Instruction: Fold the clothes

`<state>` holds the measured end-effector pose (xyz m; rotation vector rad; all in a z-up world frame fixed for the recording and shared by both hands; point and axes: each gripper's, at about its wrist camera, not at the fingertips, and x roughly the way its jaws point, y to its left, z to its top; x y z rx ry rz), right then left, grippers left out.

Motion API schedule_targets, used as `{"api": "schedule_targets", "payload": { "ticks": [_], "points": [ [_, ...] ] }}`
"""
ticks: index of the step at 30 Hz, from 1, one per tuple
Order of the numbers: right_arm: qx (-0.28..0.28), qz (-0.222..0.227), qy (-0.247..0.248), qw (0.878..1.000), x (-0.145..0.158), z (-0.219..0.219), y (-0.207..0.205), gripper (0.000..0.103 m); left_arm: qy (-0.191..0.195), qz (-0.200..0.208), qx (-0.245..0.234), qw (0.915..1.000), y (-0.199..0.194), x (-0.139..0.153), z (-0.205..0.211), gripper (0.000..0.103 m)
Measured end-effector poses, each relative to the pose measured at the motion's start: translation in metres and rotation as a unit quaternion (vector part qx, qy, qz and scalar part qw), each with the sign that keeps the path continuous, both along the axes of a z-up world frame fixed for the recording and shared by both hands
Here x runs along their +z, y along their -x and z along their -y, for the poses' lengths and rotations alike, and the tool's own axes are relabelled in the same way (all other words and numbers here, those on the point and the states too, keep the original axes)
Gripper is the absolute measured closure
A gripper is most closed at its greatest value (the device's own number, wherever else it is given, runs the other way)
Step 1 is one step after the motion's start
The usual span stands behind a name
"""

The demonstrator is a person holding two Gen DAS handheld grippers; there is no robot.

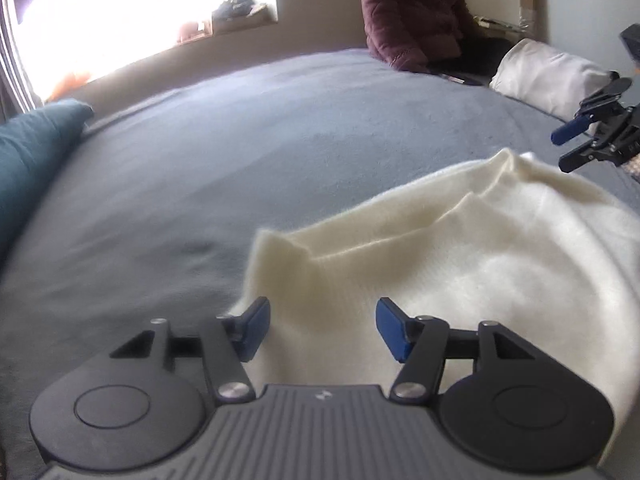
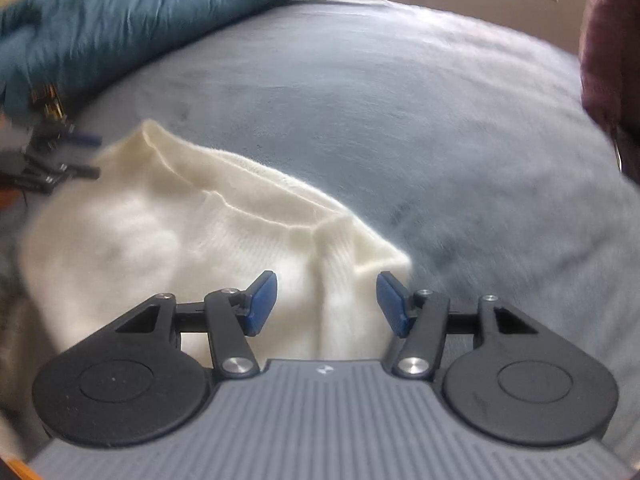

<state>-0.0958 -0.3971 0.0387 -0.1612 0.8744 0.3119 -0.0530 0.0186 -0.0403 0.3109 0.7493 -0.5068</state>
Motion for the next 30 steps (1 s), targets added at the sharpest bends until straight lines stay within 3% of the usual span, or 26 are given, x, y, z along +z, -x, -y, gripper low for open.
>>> {"api": "schedule_targets", "payload": {
  "ticks": [5,10,12,15,18,22,24,26,30],
  "points": [
    [0.067,0.075,0.112,0.989,-0.014,-0.05,0.003,0.057,0.023,-0.003,0.026,0.9994,-0.017,-0.009,0.006,0.045],
    [0.072,0.059,0.151,0.984,-0.032,-0.057,-0.007,0.075,0.006,0.006,0.027,0.9996,-0.025,-0.023,0.016,0.048],
    [0.041,0.058,0.128,0.989,-0.032,-0.05,-0.014,0.089,0.014,0.001,0.035,0.9993,-0.027,-0.027,0.017,0.048],
    [0.001,0.064,0.089,0.994,-0.028,-0.038,-0.017,0.098,0.019,-0.004,0.038,0.9991,-0.029,-0.031,0.017,0.049],
    [-0.05,0.085,0.003,0.995,-0.016,-0.017,-0.015,0.1,0.02,-0.003,0.038,0.9991,-0.03,-0.035,0.018,0.049],
    [-0.164,0.059,-0.121,0.977,-0.033,0.036,-0.026,0.1,0.044,-0.013,0.049,0.9978,-0.035,-0.04,0.014,0.049],
    [-0.192,0.031,-0.138,0.971,-0.052,0.052,-0.028,0.1,0.058,-0.019,0.053,0.9967,-0.038,-0.04,0.011,0.048],
    [-0.19,0.025,-0.134,0.972,-0.062,0.052,-0.027,0.1,0.073,-0.026,0.057,0.9954,-0.04,-0.041,0.008,0.048],
    [-0.218,0.041,-0.15,0.964,-0.048,0.061,-0.028,0.096,0.071,-0.024,0.057,0.9956,-0.04,-0.041,0.009,0.048]
  ]
}}
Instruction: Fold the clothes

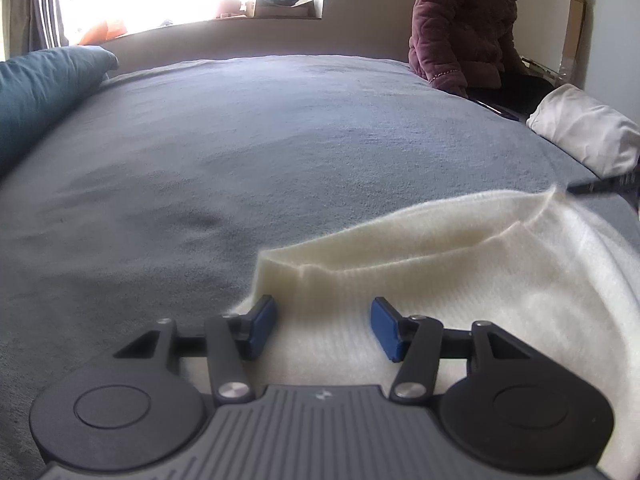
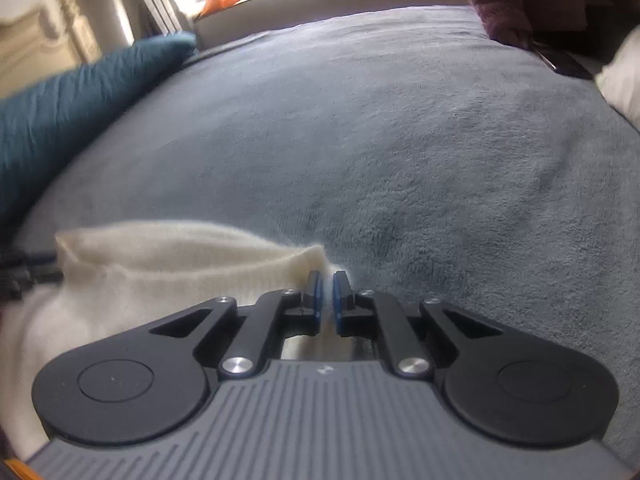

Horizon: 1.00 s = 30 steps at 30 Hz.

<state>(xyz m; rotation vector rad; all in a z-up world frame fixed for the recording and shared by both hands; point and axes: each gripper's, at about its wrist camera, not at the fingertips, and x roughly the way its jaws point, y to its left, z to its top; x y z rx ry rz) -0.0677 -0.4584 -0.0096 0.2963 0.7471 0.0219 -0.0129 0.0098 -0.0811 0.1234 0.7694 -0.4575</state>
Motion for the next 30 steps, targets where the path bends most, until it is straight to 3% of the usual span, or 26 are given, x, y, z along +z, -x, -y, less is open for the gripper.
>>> {"api": "schedule_targets", "payload": {
  "ticks": [3,4,7,10,12,15,17,20,22,25,27,30],
  "points": [
    [-0.051,0.064,0.025,0.996,0.028,0.006,0.01,0.092,-0.001,0.001,0.002,1.0,0.0,-0.001,0.001,0.048],
    [-0.036,0.083,0.027,0.996,0.039,0.002,0.012,0.092,0.001,0.001,0.004,1.0,0.0,-0.002,0.0,0.048],
    [0.116,0.091,0.063,0.987,0.053,-0.049,0.004,0.091,-0.001,0.004,0.005,1.0,0.001,-0.001,0.001,0.048],
    [0.27,0.062,0.094,0.956,0.044,-0.115,-0.009,0.08,-0.001,0.001,0.008,1.0,-0.001,0.0,0.001,0.05],
    [0.329,0.052,0.134,0.933,0.033,-0.149,-0.017,0.079,-0.002,0.0,0.011,0.9999,-0.002,0.001,0.001,0.052],
    [0.385,0.029,0.182,0.904,0.016,-0.179,-0.029,0.079,-0.004,0.002,0.016,0.9999,-0.001,0.001,0.002,0.057],
    [0.394,0.011,0.211,0.894,0.007,-0.189,-0.032,0.079,0.0,0.001,0.018,0.9998,-0.002,0.001,-0.001,0.058],
    [0.399,-0.007,0.21,0.893,0.003,-0.191,-0.04,0.08,0.0,0.002,0.014,0.9999,-0.002,-0.001,-0.002,0.059],
    [0.403,-0.011,0.216,0.889,0.001,-0.192,-0.036,0.096,-0.003,0.007,0.008,0.9999,-0.002,-0.003,-0.002,0.058],
    [0.401,0.014,0.237,0.885,0.01,-0.194,-0.025,0.1,-0.005,0.014,0.001,0.9999,-0.003,-0.005,-0.002,0.06],
    [0.391,0.038,0.243,0.887,0.024,-0.194,-0.018,0.101,-0.002,0.017,0.0,0.9998,-0.003,-0.005,-0.004,0.078],
    [0.374,0.067,0.245,0.892,0.045,-0.192,-0.015,0.101,0.019,0.012,0.0,0.9997,-0.005,-0.003,-0.013,0.093]
  ]
}}
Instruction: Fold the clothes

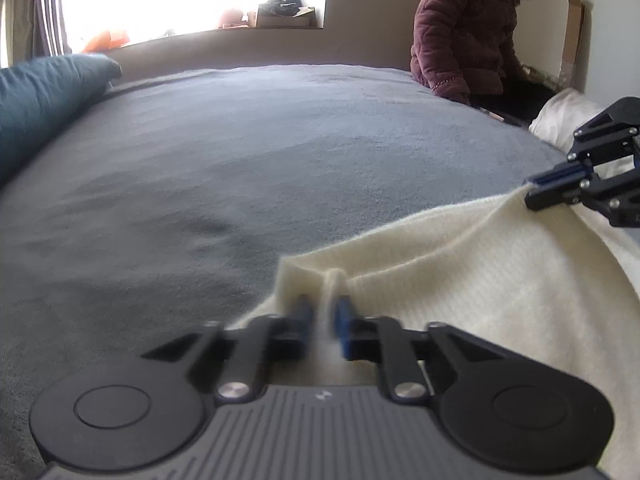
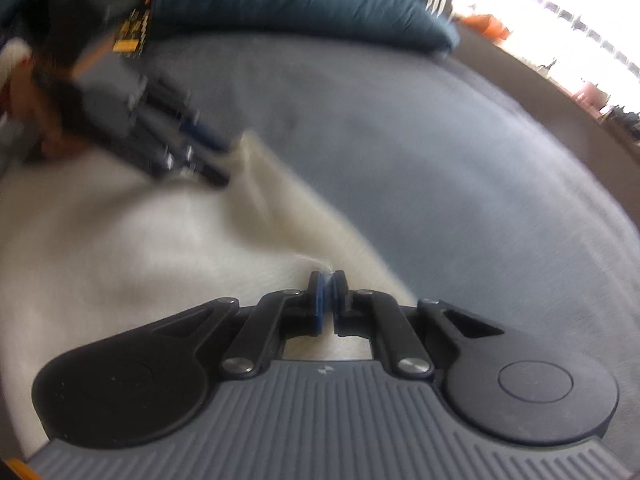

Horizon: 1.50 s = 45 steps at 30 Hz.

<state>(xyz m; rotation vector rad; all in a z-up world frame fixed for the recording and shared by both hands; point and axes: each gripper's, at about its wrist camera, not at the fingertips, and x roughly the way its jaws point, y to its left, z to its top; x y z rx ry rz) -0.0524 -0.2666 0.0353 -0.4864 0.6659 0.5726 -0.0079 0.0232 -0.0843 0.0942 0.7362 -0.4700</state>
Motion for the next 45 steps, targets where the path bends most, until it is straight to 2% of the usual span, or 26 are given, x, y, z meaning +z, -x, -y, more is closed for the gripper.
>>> {"api": "schedule_targets", "payload": {
  "ticks": [5,8,9,11,14,17,19,22,23,25,27,28,29,32,34,35,37,38,42,45],
  "points": [
    [0.001,0.025,0.006,1.0,0.012,-0.002,0.001,0.101,0.046,0.022,0.022,0.9985,0.007,0.019,-0.017,0.094],
    [-0.005,0.043,0.004,0.999,0.018,0.0,0.002,0.101,0.099,0.031,0.049,0.9934,0.01,0.034,-0.034,0.094],
    [-0.008,0.048,0.004,0.999,0.018,0.0,0.001,0.101,0.113,0.028,0.055,0.9917,0.007,0.036,-0.038,0.094],
    [-0.013,0.047,0.012,0.999,0.009,-0.001,-0.007,0.101,0.113,0.012,0.072,0.9909,-0.004,0.029,-0.042,0.094],
    [-0.029,0.03,0.018,0.999,-0.019,0.001,-0.027,0.101,0.097,-0.014,0.083,0.9916,-0.022,0.006,-0.038,0.094],
    [-0.038,0.008,0.027,0.999,-0.051,-0.002,-0.043,0.101,0.067,-0.024,0.086,0.9937,-0.032,-0.01,-0.028,0.094],
    [-0.036,0.004,0.029,0.999,-0.066,-0.003,-0.046,0.101,0.056,-0.019,0.084,0.9947,-0.032,-0.011,-0.026,0.094],
    [-0.045,-0.007,0.008,0.999,-0.064,0.002,-0.051,0.101,0.018,-0.003,0.069,0.9975,-0.03,0.0,-0.022,0.079],
    [-0.045,-0.01,0.005,0.999,-0.063,0.003,-0.051,0.101,0.006,0.015,0.059,0.9981,-0.025,0.006,-0.021,0.074],
    [-0.042,-0.014,0.003,0.999,-0.061,0.003,-0.054,0.101,-0.015,0.073,0.047,0.9961,-0.013,0.025,-0.02,0.074],
    [-0.045,-0.022,-0.006,0.999,-0.062,0.005,-0.058,0.1,-0.016,0.106,0.024,0.994,-0.005,0.041,-0.013,0.072],
    [-0.047,-0.026,-0.011,0.999,-0.063,0.005,-0.06,0.1,-0.008,0.109,0.004,0.994,-0.003,0.046,-0.006,0.072],
    [-0.047,-0.028,-0.014,0.998,-0.063,0.005,-0.061,0.1,0.004,0.101,-0.02,0.9947,-0.001,0.048,0.002,0.07],
    [-0.053,-0.042,-0.028,0.997,-0.062,0.007,-0.065,0.1,0.02,0.034,-0.078,0.9962,-0.009,0.026,0.038,0.069],
    [-0.069,-0.062,-0.066,0.993,-0.056,0.016,-0.07,0.099,-0.03,-0.006,-0.073,0.9968,-0.019,-0.003,0.06,0.07],
    [-0.077,-0.073,-0.086,0.991,-0.052,0.021,-0.072,0.098,-0.034,-0.011,-0.068,0.997,-0.021,-0.011,0.063,0.069],
    [-0.104,-0.075,-0.136,0.982,-0.036,0.04,-0.074,0.088,-0.019,-0.002,-0.064,0.9977,-0.019,-0.01,0.06,0.069],
    [-0.118,-0.064,-0.142,0.981,-0.026,0.052,-0.069,0.086,-0.015,-0.004,-0.063,0.9979,-0.019,-0.01,0.059,0.07],
    [-0.177,-0.014,-0.159,0.971,0.01,0.105,-0.049,0.085,-0.003,-0.011,-0.061,0.9981,-0.022,-0.013,0.058,0.07],
    [-0.164,-0.034,-0.132,0.977,0.013,0.12,-0.024,0.083,0.0,-0.007,-0.06,0.9982,-0.021,-0.014,0.056,0.07]
  ]
}}
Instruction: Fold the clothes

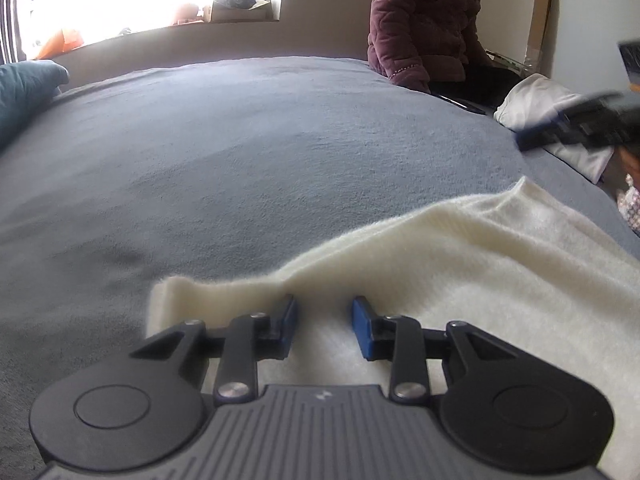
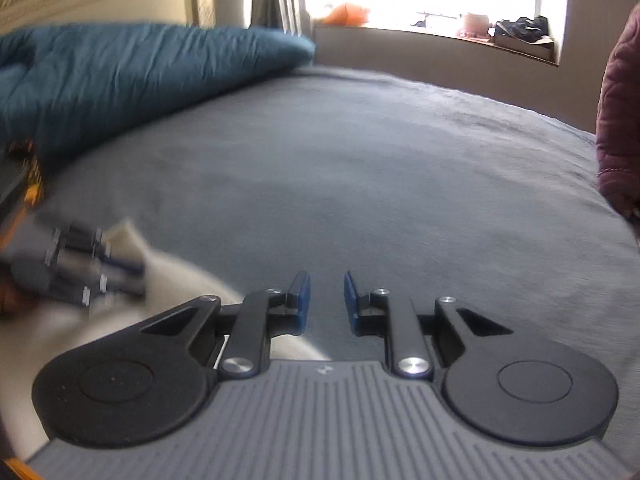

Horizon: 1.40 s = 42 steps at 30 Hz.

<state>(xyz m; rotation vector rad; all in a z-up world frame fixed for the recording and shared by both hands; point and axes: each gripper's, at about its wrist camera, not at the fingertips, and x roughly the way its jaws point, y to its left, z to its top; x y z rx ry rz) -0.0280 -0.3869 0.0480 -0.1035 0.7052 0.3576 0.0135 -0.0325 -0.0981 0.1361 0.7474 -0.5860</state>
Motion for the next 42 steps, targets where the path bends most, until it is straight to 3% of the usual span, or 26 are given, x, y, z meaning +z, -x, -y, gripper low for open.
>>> {"api": "schedule_targets", "payload": {
  "ticks": [5,8,11,13,14,17,20,23,26,29,32,35,37,39,42],
  "points": [
    [-0.012,-0.047,0.025,0.998,-0.022,0.008,0.019,0.067,0.006,0.001,0.0,1.0,0.003,0.001,-0.007,0.07],
    [-0.027,-0.056,0.02,0.998,-0.033,0.01,0.024,0.066,0.004,0.002,-0.001,1.0,0.005,0.002,-0.006,0.07],
    [-0.014,-0.057,0.059,0.997,-0.046,-0.001,0.02,0.067,0.003,0.005,-0.001,1.0,0.005,0.002,-0.006,0.07],
    [-0.014,-0.049,0.09,0.995,-0.056,-0.007,0.018,0.082,0.003,0.005,-0.001,1.0,0.005,0.001,-0.006,0.07],
    [-0.02,-0.044,0.098,0.994,-0.059,-0.009,0.019,0.096,0.004,0.006,-0.001,1.0,0.005,0.001,-0.006,0.07],
    [-0.076,-0.004,0.077,0.994,-0.048,-0.002,0.034,0.097,0.007,0.004,-0.001,1.0,0.004,0.001,-0.006,0.07],
    [-0.17,-0.005,0.016,0.985,-0.042,0.029,0.046,0.098,0.01,0.004,-0.001,0.9999,0.004,0.0,-0.007,0.07],
    [-0.214,-0.048,-0.021,0.975,-0.072,0.048,0.046,0.098,0.011,0.004,-0.002,0.9999,0.003,0.0,-0.007,0.07],
    [-0.224,-0.044,-0.019,0.973,-0.082,0.045,0.048,0.096,0.011,0.004,-0.003,0.9999,0.003,0.0,-0.008,0.07],
    [-0.245,-0.046,-0.04,0.968,-0.06,0.054,0.051,0.08,0.014,0.004,-0.002,0.9999,0.004,0.0,-0.009,0.07],
    [-0.237,-0.005,-0.037,0.971,-0.029,0.047,0.059,0.08,0.016,0.004,-0.002,0.9999,0.004,-0.001,-0.009,0.07],
    [-0.163,0.051,-0.013,0.985,-0.006,0.02,0.069,0.079,0.02,0.004,-0.001,0.9998,0.004,-0.001,-0.01,0.07],
    [-0.1,0.056,0.002,0.993,-0.006,-0.003,0.073,0.082,0.023,0.004,-0.001,0.9997,0.004,-0.001,-0.011,0.07],
    [-0.062,0.036,0.025,0.997,-0.021,-0.021,0.074,0.084,0.025,0.004,-0.001,0.9997,0.004,-0.002,-0.012,0.07],
    [-0.082,-0.02,0.094,0.992,-0.064,-0.018,0.067,0.091,0.028,0.004,-0.001,0.9996,0.003,-0.003,-0.013,0.07]
  ]
}}
